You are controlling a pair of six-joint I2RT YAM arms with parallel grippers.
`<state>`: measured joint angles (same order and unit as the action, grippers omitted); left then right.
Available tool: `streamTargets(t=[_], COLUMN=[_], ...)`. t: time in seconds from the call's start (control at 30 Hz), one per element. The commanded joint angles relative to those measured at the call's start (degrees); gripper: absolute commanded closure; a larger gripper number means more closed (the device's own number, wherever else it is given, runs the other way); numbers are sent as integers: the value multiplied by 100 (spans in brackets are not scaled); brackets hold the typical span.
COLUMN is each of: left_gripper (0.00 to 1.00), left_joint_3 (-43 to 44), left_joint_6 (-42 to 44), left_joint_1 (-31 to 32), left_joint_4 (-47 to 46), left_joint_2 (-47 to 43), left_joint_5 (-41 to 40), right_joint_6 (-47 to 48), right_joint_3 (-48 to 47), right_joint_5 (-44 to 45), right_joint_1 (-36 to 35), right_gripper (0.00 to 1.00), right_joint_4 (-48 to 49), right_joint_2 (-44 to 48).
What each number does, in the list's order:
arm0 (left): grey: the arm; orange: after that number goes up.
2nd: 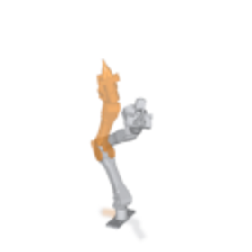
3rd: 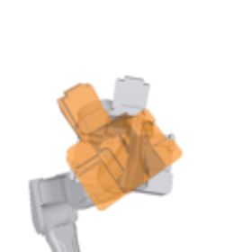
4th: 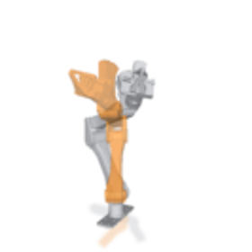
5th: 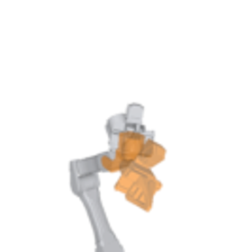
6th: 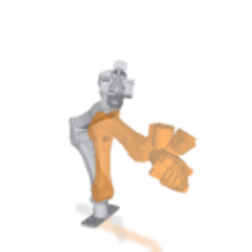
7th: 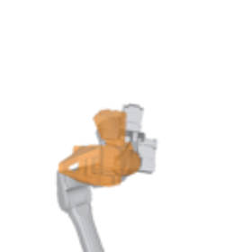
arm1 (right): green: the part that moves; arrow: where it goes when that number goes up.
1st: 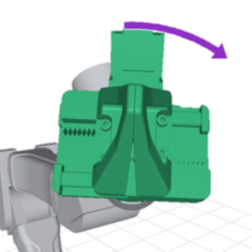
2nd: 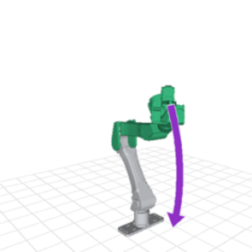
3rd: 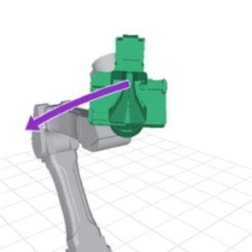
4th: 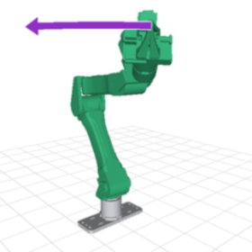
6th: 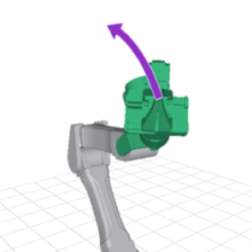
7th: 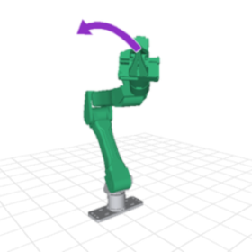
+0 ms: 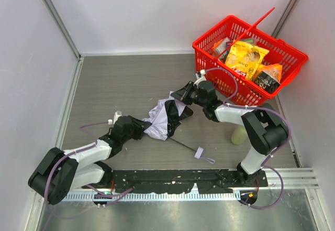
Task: Put away the umbrella
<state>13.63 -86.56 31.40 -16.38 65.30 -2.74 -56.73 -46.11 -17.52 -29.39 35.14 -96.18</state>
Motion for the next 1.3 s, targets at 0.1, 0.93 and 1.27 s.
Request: streamTargets(t=[0.1,0.93,1.27], left_gripper=[100,100,100], left_joint_3=[-167,439,509], left_joint_6=[333,-141,-396], left_joint_1=[42,33,42], left_joint_4=[776,2429,2534], left_joint_2=[-342,-333,-17], left_joint_5=[-279,-429,-244], right_joint_6=[2074,3220,5364], right_joint_3=[-628,-2405,-744], right_joint_5=[2003,2375,3027], right_joint_1=[-189,118,-1735], right_gripper=[99,60,43], right_joint_4=[-816,-3899,-4351], right_joint_2=[415,-880,1917])
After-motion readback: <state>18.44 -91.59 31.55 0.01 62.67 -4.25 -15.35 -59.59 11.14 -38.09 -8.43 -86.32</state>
